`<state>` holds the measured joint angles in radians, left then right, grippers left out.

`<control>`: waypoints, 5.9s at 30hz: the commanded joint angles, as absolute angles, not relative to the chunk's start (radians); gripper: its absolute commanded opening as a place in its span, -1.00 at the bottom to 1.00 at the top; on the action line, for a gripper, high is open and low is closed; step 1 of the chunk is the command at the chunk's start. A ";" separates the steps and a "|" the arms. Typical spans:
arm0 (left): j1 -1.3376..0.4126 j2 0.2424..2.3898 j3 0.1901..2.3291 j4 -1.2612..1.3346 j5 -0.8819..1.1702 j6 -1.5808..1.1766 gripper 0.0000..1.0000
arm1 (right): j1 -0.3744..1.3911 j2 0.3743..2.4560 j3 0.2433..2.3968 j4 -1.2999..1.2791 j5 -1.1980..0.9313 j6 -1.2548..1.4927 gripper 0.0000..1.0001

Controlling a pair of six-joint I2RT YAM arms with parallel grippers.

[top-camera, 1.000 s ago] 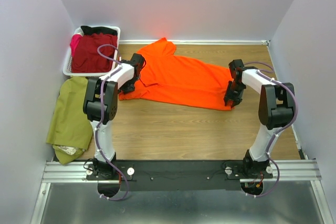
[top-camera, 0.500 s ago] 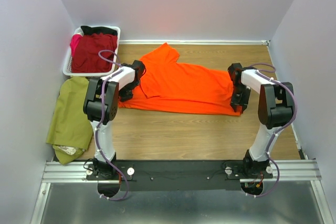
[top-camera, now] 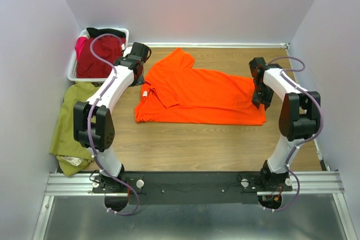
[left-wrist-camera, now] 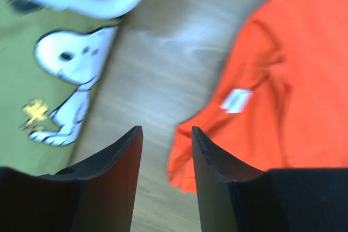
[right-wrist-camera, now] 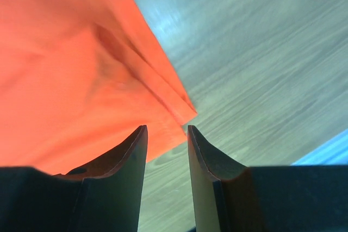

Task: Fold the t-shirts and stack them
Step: Fold the flattened tshirt in 1/3 of the way, then grap the side of the flattened tshirt furthest away from the robot with both arms

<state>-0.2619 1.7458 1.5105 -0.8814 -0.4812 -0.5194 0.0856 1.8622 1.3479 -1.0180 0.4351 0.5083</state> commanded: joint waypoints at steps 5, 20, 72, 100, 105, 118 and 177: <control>-0.394 1.856 1.555 -0.735 -0.187 -0.397 -0.02 | 0.084 1.796 1.476 -1.002 0.387 0.534 -0.11; -0.436 1.965 1.473 -0.640 -0.005 -0.402 0.01 | 0.083 1.809 1.517 -0.986 0.330 0.525 -0.10; -0.511 2.218 1.913 -0.807 -0.276 -0.228 -0.74 | 0.086 1.809 1.459 -0.943 0.262 0.520 -0.12; -0.540 1.977 1.506 -0.693 -0.264 -0.364 -0.41 | 0.107 1.847 1.468 -0.923 0.221 0.508 -0.13; -0.540 2.026 1.512 -0.680 -0.203 -0.347 -0.43 | 0.109 1.847 1.473 -0.925 0.227 0.508 -0.13; -0.537 2.144 1.655 -0.678 -0.276 -0.336 -0.43 | 0.109 1.829 1.466 -0.925 0.235 0.512 -0.13; -0.267 2.255 1.932 -0.577 -0.040 -0.333 -0.43 | 0.143 2.157 1.780 -0.719 -0.006 0.416 -0.02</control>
